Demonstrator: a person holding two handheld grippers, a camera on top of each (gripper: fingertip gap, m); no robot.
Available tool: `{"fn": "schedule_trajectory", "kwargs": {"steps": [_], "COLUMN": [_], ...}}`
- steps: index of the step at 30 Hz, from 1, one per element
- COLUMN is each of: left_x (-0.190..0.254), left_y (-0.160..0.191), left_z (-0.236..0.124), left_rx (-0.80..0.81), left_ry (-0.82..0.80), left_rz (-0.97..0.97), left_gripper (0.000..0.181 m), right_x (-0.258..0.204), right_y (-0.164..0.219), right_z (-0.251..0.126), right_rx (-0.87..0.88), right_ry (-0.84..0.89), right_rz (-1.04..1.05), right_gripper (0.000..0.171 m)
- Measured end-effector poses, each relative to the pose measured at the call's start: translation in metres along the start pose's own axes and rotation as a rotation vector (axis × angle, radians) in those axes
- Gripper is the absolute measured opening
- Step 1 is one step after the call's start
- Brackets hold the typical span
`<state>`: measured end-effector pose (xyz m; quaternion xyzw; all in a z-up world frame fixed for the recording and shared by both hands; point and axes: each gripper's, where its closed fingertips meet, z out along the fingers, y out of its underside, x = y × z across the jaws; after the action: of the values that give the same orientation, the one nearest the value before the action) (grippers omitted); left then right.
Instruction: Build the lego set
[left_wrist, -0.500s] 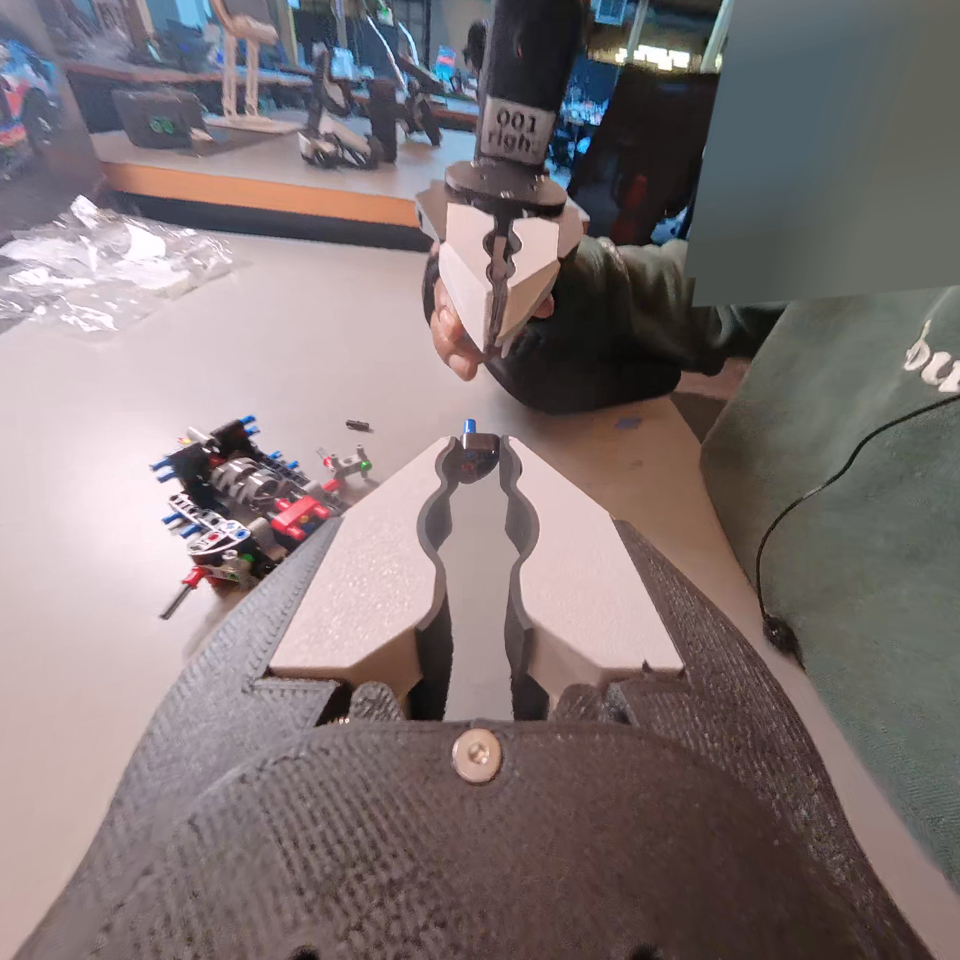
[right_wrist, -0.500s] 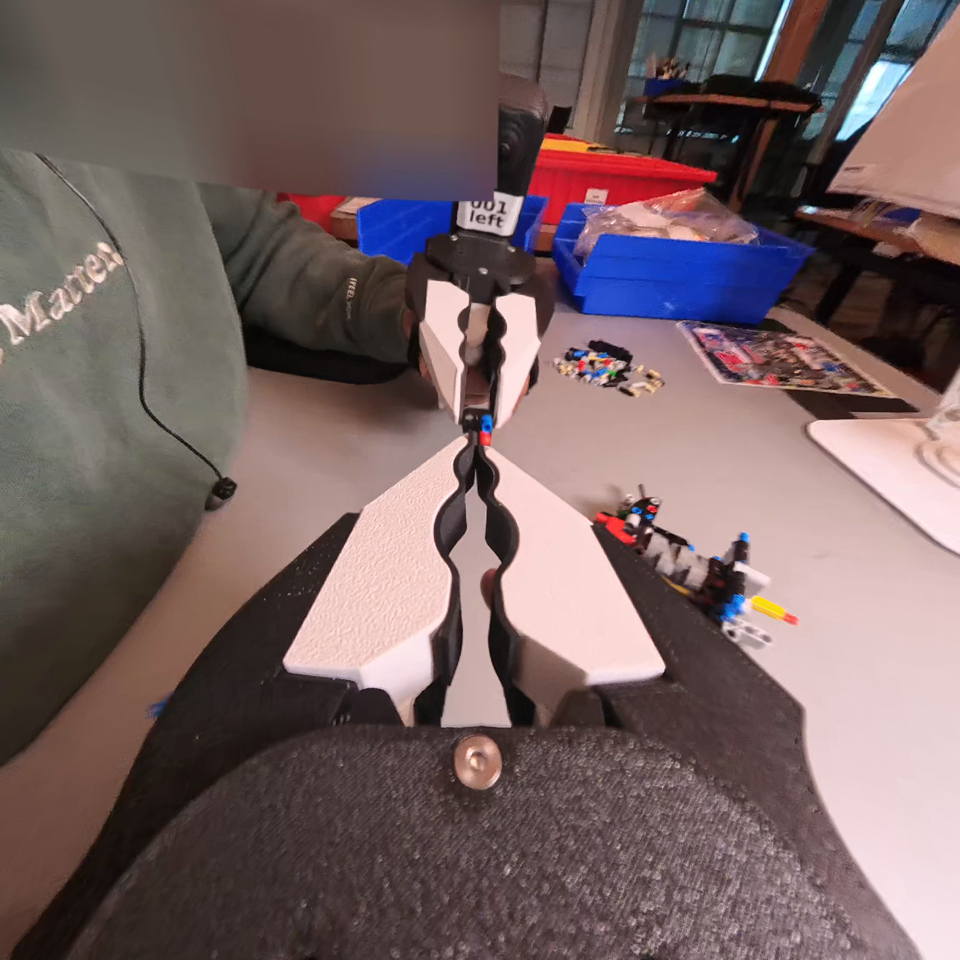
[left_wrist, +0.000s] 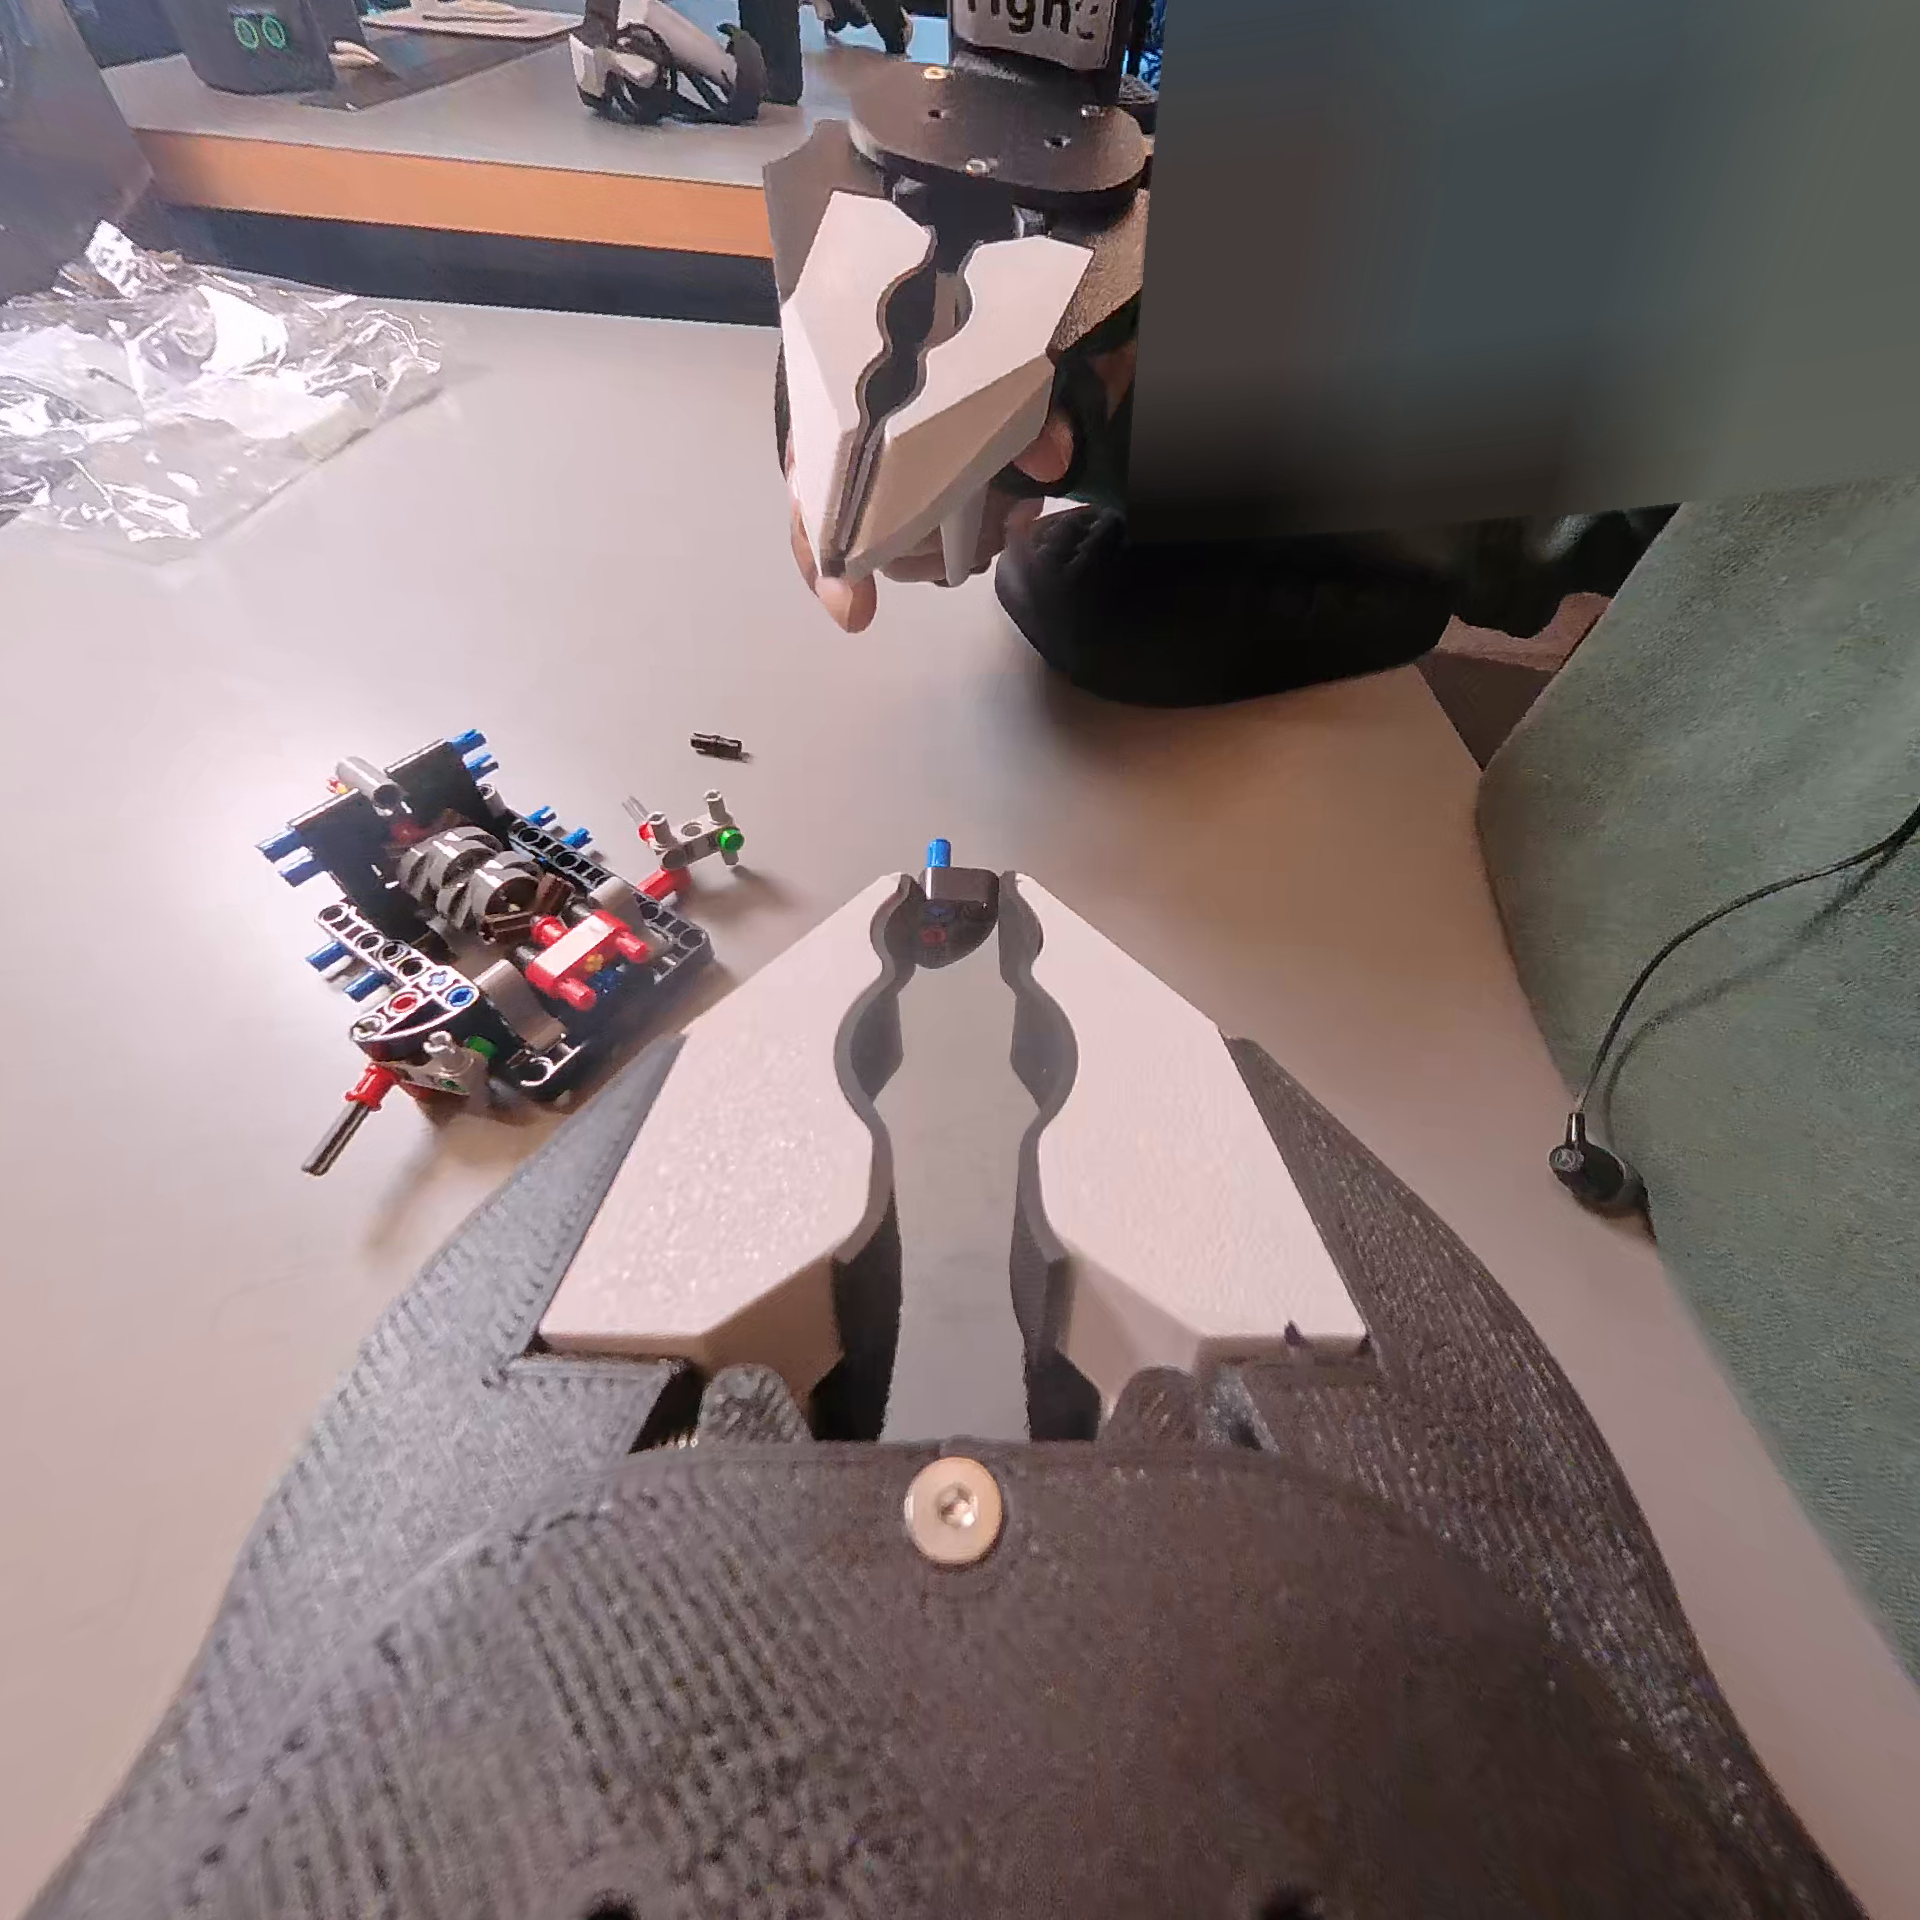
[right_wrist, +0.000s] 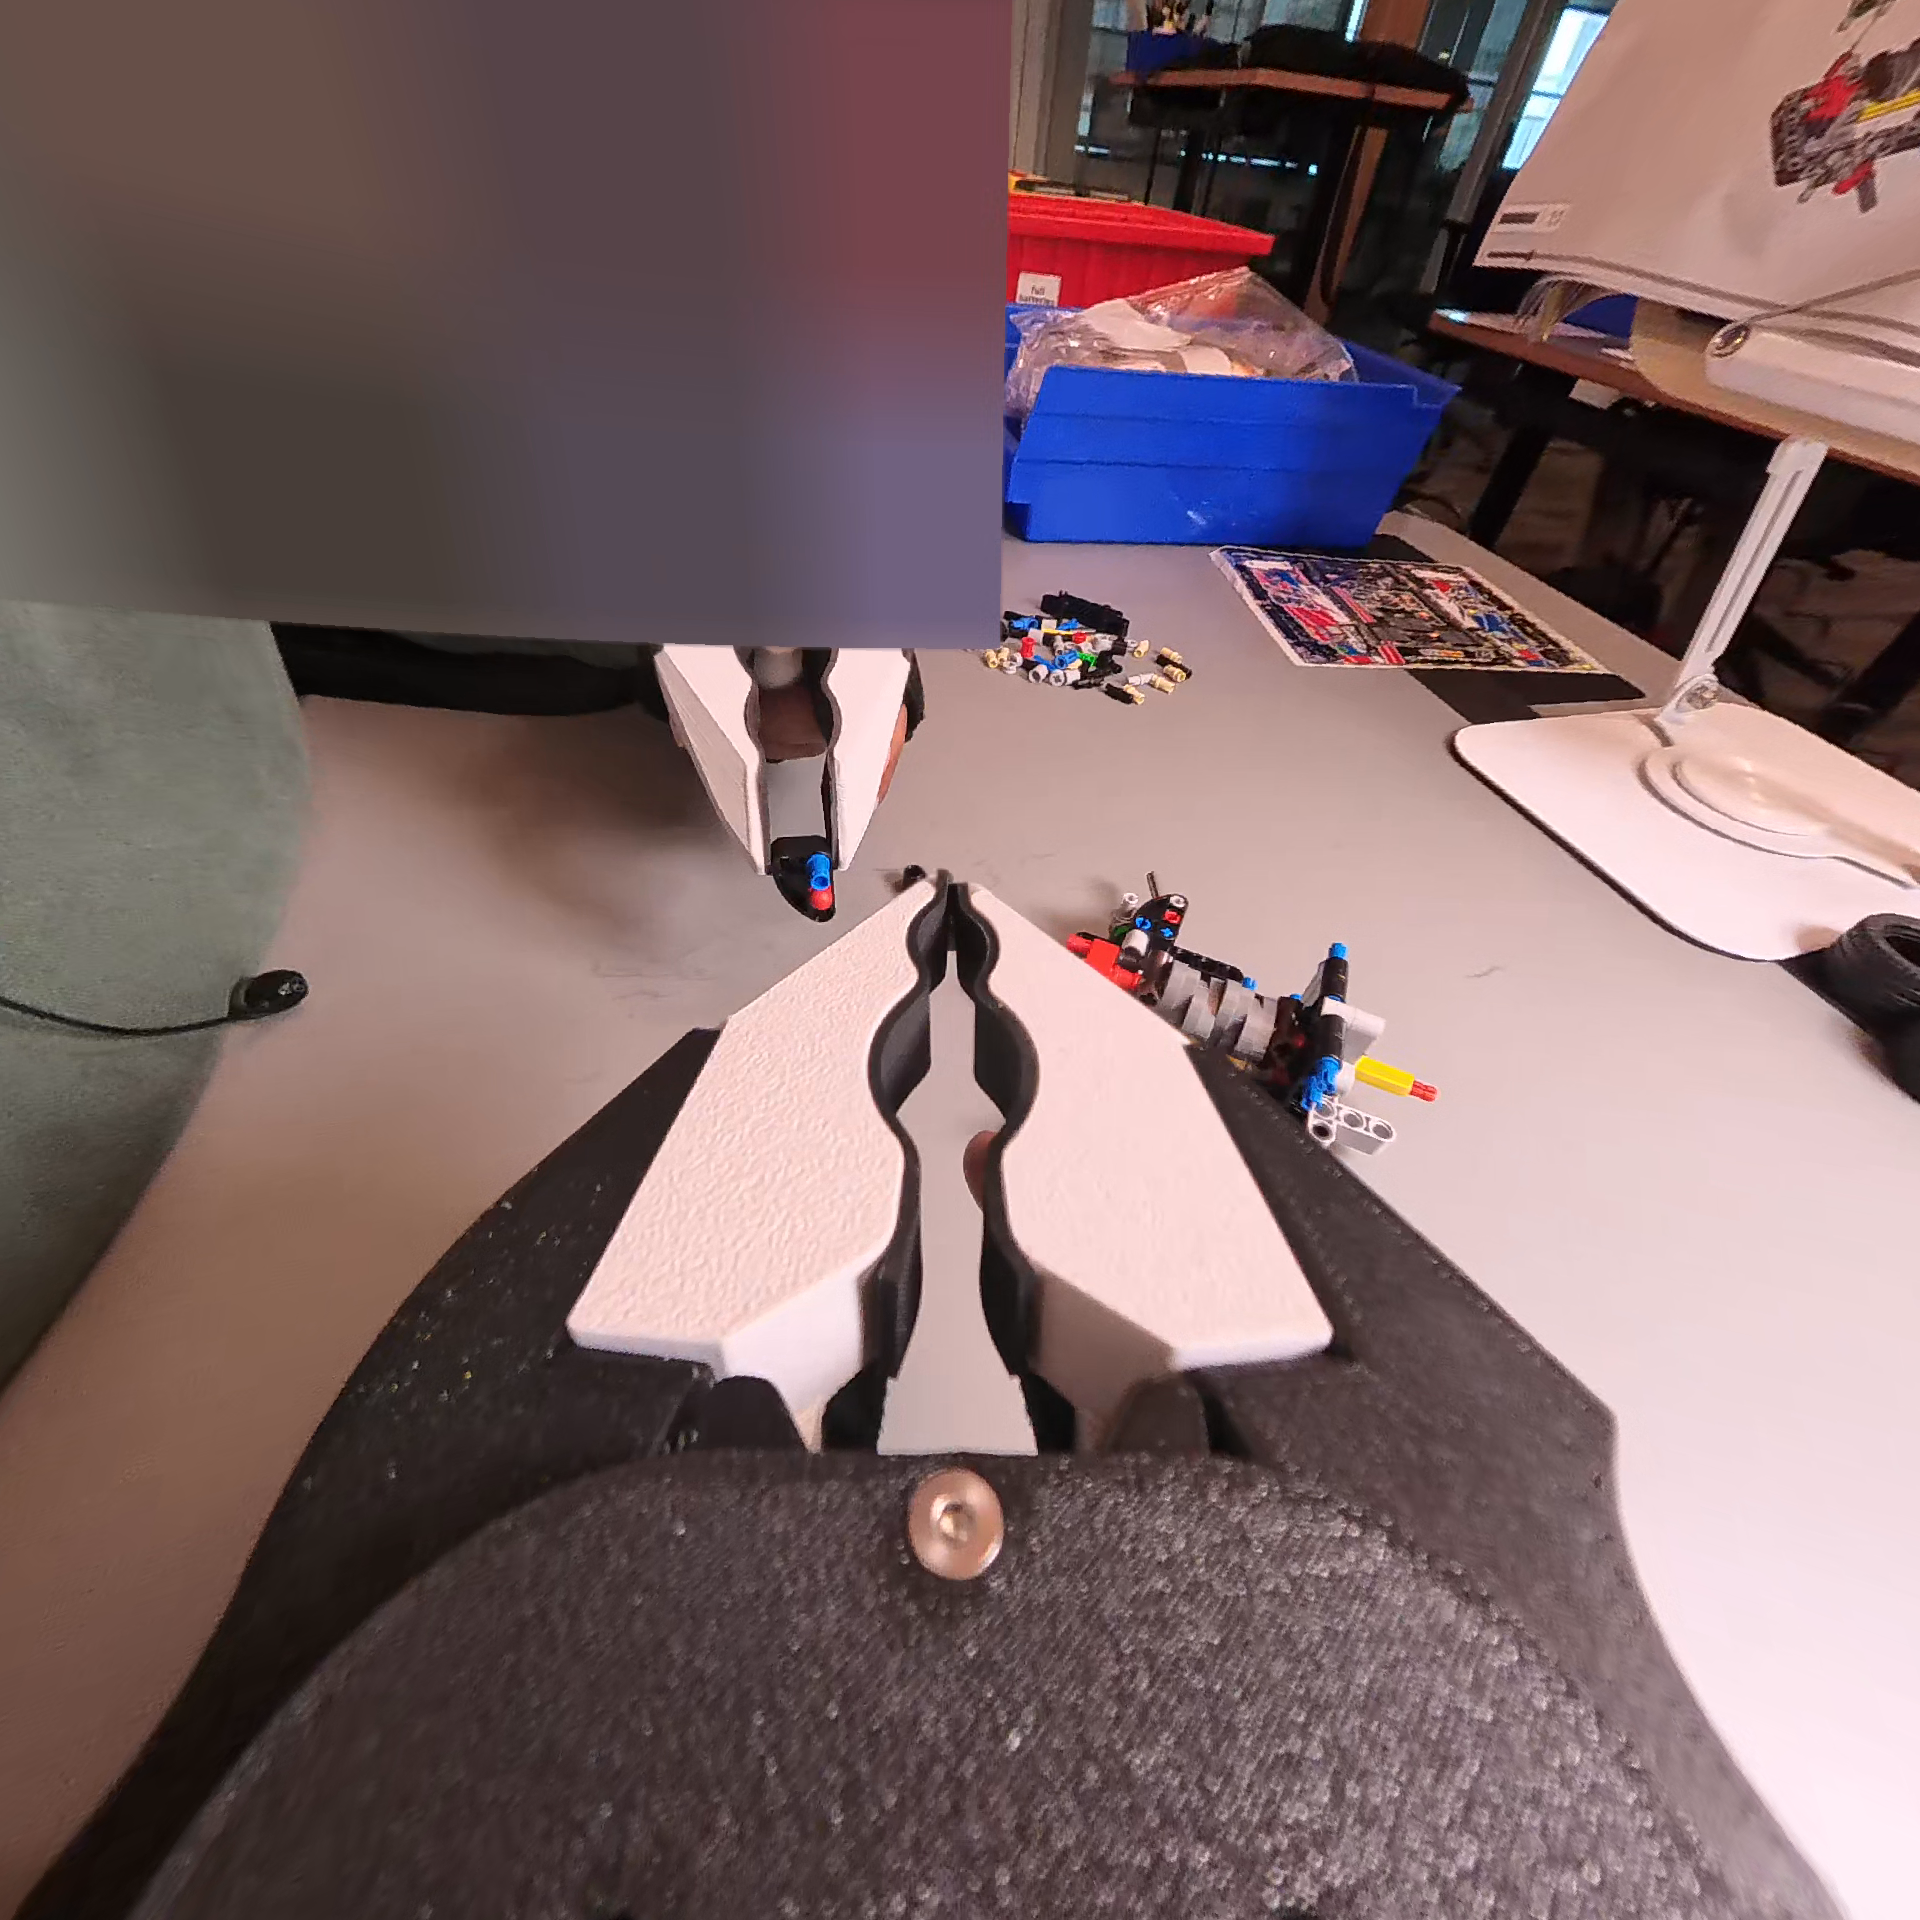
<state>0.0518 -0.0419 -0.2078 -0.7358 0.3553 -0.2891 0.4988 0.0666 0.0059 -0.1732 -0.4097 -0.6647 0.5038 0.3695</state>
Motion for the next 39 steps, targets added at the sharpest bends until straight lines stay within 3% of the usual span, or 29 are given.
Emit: {"fn": "schedule_trajectory", "kwargs": {"steps": [11, 16, 19, 26, 35, 39], "left_x": [0.002, 0.007, 0.012, 0.017, 0.018, 0.024], "left_y": [0.006, 0.002, -0.002, -0.016, -0.037, -0.042], "left_z": [0.007, 0.010, 0.014, 0.028, 0.052, 0.060], "left_rx": [-0.005, 0.011, 0.016, 0.068, 0.140, 0.182], "left_ry": [0.028, 0.035, 0.035, -0.005, -0.122, -0.160], "left_rz": [-0.028, -0.024, -0.005, 0.002, 0.004, -0.008], "left_gripper": [0.013, 0.013, 0.013, 0.013, 0.013, 0.013], "right_x": [0.013, 0.022, 0.015, -0.020, -0.111, -0.164], "right_y": [-0.004, -0.021, -0.030, -0.009, 0.021, 0.060], "right_z": [-0.007, -0.031, -0.063, -0.166, -0.275, -0.319], "right_rx": [0.024, 0.068, 0.091, 0.070, 0.102, 0.069], "right_ry": [0.068, 0.174, 0.267, 0.605, 0.938, 1.116], "right_rz": [-0.008, -0.013, -0.010, 0.056, 0.080, 0.123], "right_gripper": [0.000, 0.002, 0.003, 0.007, 0.011, 0.013]}}
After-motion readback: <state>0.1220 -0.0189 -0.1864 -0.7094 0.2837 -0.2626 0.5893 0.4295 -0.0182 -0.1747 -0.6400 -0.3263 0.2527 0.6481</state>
